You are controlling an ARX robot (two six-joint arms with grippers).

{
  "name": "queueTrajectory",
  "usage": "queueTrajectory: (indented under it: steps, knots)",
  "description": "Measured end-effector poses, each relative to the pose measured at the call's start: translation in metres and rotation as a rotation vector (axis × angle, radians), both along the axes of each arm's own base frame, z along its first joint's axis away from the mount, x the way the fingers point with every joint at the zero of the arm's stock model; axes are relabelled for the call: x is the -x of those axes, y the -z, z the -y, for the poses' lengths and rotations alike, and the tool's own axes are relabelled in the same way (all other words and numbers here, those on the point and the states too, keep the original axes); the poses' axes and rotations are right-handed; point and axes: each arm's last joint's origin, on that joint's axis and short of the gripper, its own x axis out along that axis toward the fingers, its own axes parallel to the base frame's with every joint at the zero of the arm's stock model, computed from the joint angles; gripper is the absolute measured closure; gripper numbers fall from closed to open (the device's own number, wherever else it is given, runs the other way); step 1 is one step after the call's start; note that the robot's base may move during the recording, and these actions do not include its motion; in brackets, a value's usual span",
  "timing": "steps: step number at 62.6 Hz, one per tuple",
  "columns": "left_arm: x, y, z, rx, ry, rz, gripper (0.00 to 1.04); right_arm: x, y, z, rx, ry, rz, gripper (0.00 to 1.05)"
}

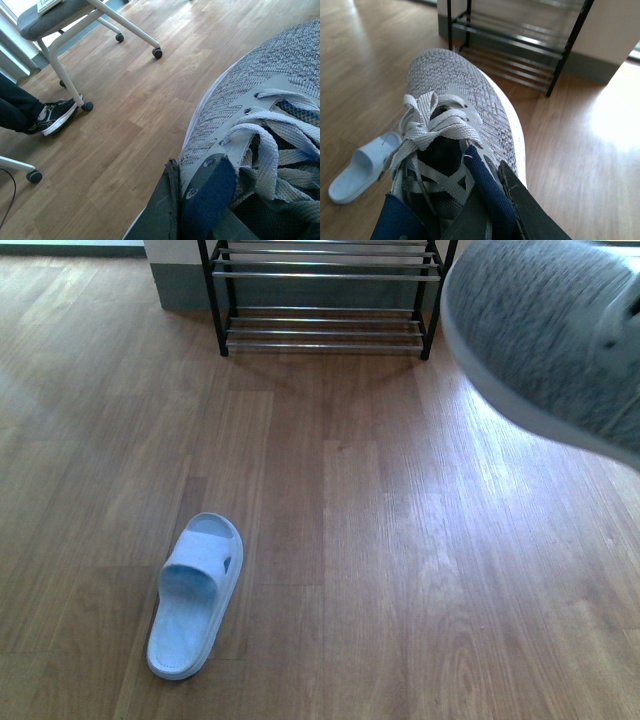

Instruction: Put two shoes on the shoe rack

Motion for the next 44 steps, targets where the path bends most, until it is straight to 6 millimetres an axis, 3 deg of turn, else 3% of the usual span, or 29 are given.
queueTrajectory:
  steps: [44]
  knots:
    - [0.0002,0.0000,0.0002,0.000,0.002,-0.001,1.04,0.0029,0.0011,0.0008,0.000,0.007,0.006,1.04]
